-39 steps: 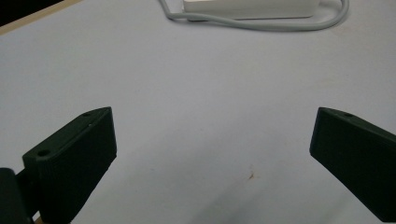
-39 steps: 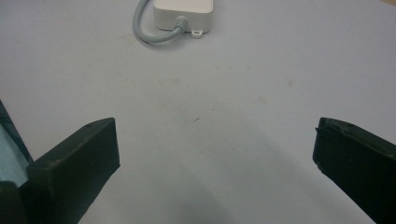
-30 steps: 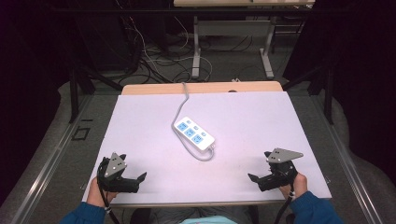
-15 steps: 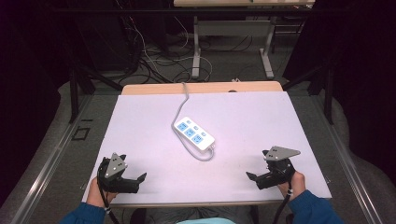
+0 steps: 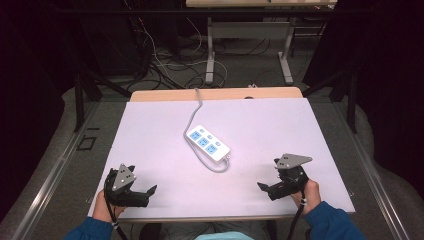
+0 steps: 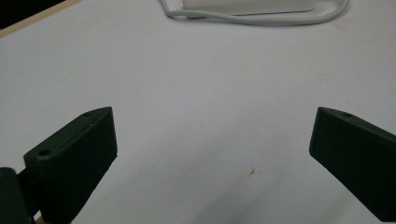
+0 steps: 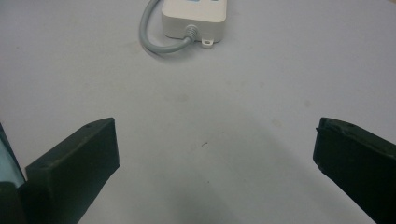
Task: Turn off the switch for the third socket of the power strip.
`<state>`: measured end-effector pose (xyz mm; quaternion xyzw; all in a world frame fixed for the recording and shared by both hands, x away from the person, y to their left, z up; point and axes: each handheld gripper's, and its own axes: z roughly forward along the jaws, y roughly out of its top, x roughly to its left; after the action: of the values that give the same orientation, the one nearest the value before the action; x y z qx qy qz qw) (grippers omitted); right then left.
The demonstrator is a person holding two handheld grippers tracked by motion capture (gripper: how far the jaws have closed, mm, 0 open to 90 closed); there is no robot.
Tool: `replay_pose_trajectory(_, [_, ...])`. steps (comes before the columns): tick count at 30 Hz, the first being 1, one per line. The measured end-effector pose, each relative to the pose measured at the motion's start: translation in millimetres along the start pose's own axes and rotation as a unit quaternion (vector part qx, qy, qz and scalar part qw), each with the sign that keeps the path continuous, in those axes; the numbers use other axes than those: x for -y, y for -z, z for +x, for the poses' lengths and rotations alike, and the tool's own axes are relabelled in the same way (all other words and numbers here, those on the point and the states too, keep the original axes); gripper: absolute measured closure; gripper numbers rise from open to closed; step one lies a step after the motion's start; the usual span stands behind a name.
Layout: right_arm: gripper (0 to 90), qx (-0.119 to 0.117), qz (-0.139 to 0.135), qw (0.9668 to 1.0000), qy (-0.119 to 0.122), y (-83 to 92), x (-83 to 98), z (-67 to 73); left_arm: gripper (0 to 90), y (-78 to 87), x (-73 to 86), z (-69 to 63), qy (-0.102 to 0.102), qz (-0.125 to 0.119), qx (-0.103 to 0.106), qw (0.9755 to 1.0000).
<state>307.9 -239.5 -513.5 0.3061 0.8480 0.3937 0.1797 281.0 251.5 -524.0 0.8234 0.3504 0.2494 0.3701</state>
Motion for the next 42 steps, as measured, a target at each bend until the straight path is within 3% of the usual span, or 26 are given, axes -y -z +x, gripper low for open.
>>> replay_pose_trajectory(8, [0.0,-0.008,0.006,0.9999,0.013,-10.9,-11.5,-0.3,0.9,-0.7,-0.1,-1.1,0.005,0.001,0.005,1.0])
replay_pose_trajectory(15, [0.0,-0.01,0.009,0.9998,0.012,-18.3,-19.8,-1.5,0.9,0.6,-0.2,0.2,-0.003,0.002,0.0,1.0])
replay_pose_trajectory(18, [0.0,-0.014,0.008,0.9998,0.013,-24.2,-24.5,-2.8,1.0,-0.3,0.1,-1.2,0.004,0.001,0.004,1.0])
replay_pose_trajectory(42, [0.0,-0.03,0.012,0.9994,0.015,-49.1,-54.5,-12.6,1.0,-0.5,0.6,-1.2,0.0,0.003,0.003,1.0])
